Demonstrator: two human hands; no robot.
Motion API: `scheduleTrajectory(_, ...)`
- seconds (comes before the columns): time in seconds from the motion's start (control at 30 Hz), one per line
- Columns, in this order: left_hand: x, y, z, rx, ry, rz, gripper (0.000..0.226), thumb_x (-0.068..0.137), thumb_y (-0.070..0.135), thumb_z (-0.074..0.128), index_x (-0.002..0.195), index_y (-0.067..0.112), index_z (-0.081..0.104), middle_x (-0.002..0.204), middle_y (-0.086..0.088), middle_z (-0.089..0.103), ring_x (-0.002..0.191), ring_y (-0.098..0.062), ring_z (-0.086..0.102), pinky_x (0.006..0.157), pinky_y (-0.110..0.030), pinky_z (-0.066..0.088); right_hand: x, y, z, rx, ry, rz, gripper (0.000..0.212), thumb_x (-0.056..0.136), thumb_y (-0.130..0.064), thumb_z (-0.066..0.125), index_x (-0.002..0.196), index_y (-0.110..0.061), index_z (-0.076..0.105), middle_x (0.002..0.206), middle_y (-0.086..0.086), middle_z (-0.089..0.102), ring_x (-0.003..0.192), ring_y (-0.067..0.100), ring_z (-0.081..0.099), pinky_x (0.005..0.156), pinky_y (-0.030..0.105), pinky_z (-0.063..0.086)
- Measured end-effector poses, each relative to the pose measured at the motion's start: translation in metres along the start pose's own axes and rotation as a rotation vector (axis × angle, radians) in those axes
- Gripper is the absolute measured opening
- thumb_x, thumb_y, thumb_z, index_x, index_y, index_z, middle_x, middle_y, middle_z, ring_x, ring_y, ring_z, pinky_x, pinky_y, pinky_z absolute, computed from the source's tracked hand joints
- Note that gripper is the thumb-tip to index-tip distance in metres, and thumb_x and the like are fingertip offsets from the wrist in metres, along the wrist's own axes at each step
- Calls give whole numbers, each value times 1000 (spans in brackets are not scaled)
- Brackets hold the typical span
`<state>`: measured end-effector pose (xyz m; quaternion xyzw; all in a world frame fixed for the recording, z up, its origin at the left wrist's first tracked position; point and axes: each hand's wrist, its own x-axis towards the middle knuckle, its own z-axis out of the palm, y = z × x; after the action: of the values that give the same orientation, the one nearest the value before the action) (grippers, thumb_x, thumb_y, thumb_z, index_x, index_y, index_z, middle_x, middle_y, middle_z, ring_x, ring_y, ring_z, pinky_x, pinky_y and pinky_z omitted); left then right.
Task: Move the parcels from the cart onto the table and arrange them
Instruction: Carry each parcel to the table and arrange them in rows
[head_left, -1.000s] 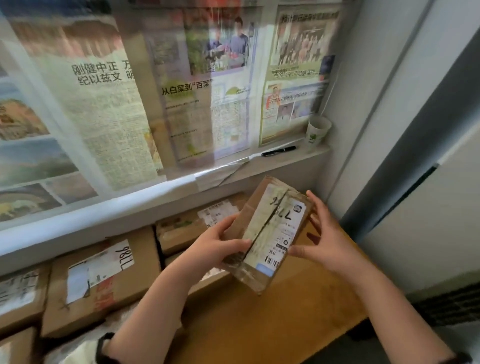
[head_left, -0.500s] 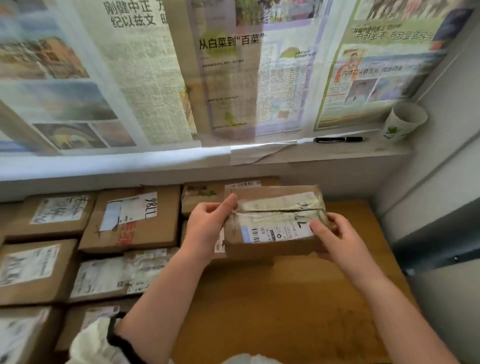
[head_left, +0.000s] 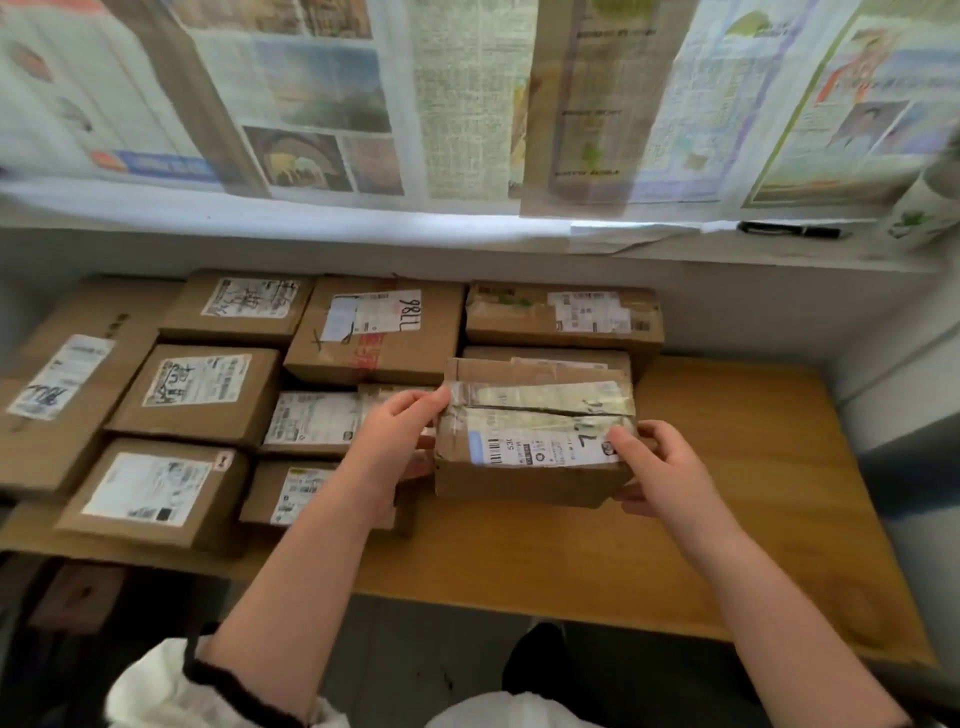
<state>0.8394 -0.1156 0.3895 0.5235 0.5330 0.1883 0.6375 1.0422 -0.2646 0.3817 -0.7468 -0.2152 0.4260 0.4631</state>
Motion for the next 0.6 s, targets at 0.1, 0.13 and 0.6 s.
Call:
scheduleTrajectory(0.1, -20, -34, -21, -30, -21, -53, 19, 88, 43, 59, 102, 32, 63, 90, 7, 73, 89, -15, 68, 70, -35, 52, -18, 18, 23, -40, -25, 28, 25, 91, -42, 54, 111, -30, 47, 99, -4, 63, 87, 15, 63, 56, 21, 51)
scheduleTrajectory(0.13, -25, -46, -26, -41, -19, -73, 16, 88, 41, 60, 102, 34, 62, 90, 9, 72, 89, -14, 67, 71, -35, 53, -22, 25, 29, -51, -25, 35, 27, 91, -43, 54, 114, -28, 47, 100, -5, 62, 89, 16, 63, 61, 25, 51)
scheduleTrajectory(0.6, -18, -128, 19, -36, 95, 62, 18, 85, 34, 67, 98, 34, 55, 103, 13, 60, 96, -3, 55, 73, -19, 45, -6, 85, 49, 70, 226, 123, 46, 95, -30, 53, 135, -11, 43, 128, 8, 54, 102, 17, 55, 82, 33, 51)
